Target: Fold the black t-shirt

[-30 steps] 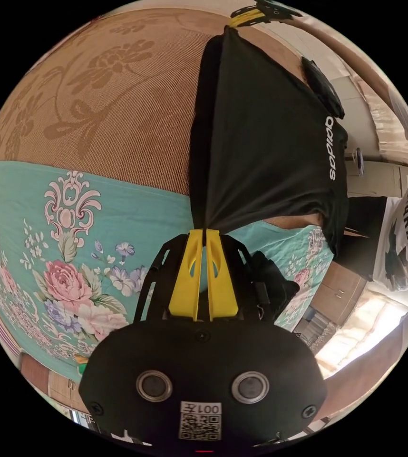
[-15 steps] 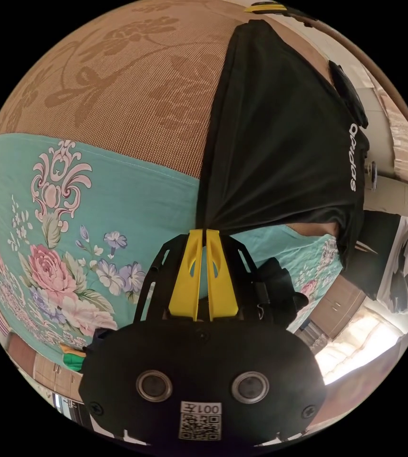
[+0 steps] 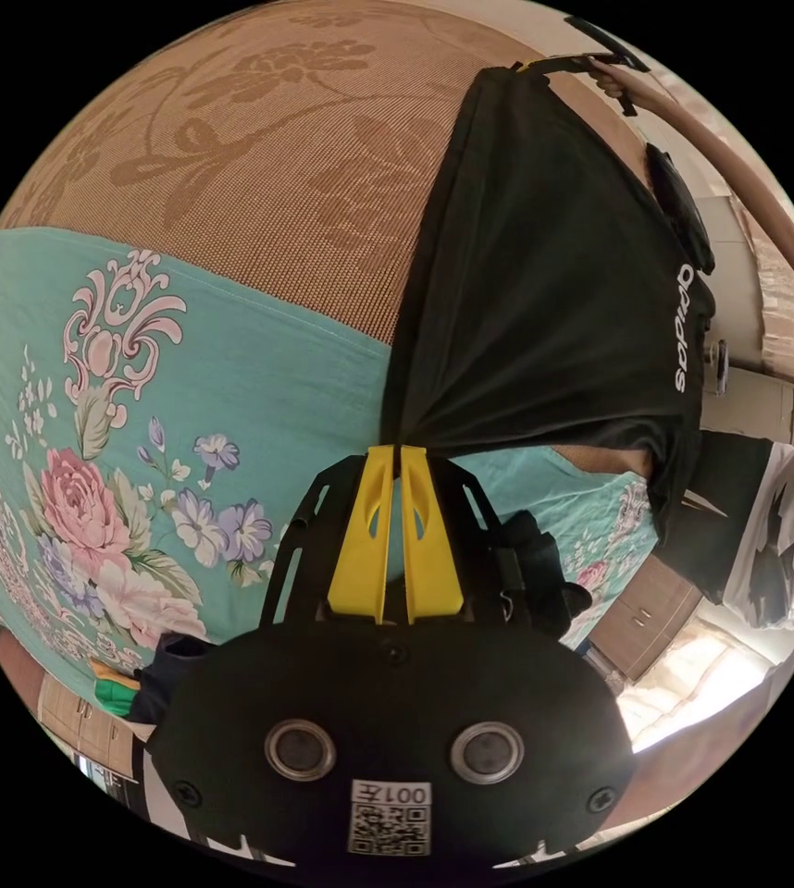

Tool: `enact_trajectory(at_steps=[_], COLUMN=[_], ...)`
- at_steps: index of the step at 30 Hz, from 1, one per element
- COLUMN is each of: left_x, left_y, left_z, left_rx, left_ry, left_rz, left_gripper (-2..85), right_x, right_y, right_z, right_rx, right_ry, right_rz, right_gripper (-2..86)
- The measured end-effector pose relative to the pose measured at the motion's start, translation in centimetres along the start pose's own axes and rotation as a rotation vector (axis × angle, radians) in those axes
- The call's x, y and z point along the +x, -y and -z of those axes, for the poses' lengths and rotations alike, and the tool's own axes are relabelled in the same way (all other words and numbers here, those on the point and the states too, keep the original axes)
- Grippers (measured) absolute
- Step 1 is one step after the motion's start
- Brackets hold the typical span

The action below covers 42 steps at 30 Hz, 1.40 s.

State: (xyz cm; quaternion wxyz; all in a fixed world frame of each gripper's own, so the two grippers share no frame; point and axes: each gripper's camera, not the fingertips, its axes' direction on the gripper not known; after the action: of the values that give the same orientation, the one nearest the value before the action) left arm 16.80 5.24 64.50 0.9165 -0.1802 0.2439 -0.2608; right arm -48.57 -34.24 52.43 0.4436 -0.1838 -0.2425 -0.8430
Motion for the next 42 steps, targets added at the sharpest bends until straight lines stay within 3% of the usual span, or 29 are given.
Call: enact_trajectory(at_steps=[2, 5, 10, 14, 19, 25, 28, 32, 37, 42], left_x=[-0.3, -0.8, -1.7, -2.1, -3.3, -5.4, -6.5, -5.8, 3.2, 13.5], left_y=[-1.1, -3.1, -6.5, -9.0, -13.4, -20.1, -24.3, -29.3, -34.0, -37.3], left_z=[-0.3, -0.9, -2.3, -3.5, -5.9, -9.1, -10.5, -11.5, -14.9, -23.6], left_rx=[0.009, 0.024, 0.025, 0.035, 0.07, 0.218, 0.29, 0.426, 0.516, 0.312], left_ry=[-0.005, -0.012, -0.031, -0.027, -0.097, -0.291, -0.276, -0.206, -0.064, 0.042], left_rz=[0.008, 0.023, 0.066, 0.096, 0.21, 0.398, 0.532, 0.625, 0.485, 0.304], left_gripper=[-1.0, -1.0, -1.0, -1.0, -0.9, -0.4, -0.7, -0.7, -1.1, -0.7], right_x=[0.7, 0.6, -2.9, -4.1, -3.7, 0.3, 1.5, -3.0, -13.4, -23.1], right_y=[-1.3, -1.9, -0.7, 0.2, -0.9, -6.2, -10.6, -18.9, -33.1, -48.0], right_z=[2.0, 3.6, 1.0, -4.3, -10.4, -11.3, -11.1, -12.7, -19.2, -28.2], right_rx=[0.181, 0.288, 0.101, -0.054, -0.143, 0.053, 0.169, 0.249, 0.149, -0.018], right_ry=[0.051, 0.059, -0.273, -0.445, -0.489, -0.303, -0.306, -0.405, -0.186, 0.113], right_rz=[0.0, 0.044, 0.251, 0.19, 0.098, -0.087, -0.12, 0.111, 0.439, 0.471], right_gripper=[1.0, 0.6, 0.6, 1.0, 2.9, 8.4, 8.5, 7.8, 7.4, 8.9])
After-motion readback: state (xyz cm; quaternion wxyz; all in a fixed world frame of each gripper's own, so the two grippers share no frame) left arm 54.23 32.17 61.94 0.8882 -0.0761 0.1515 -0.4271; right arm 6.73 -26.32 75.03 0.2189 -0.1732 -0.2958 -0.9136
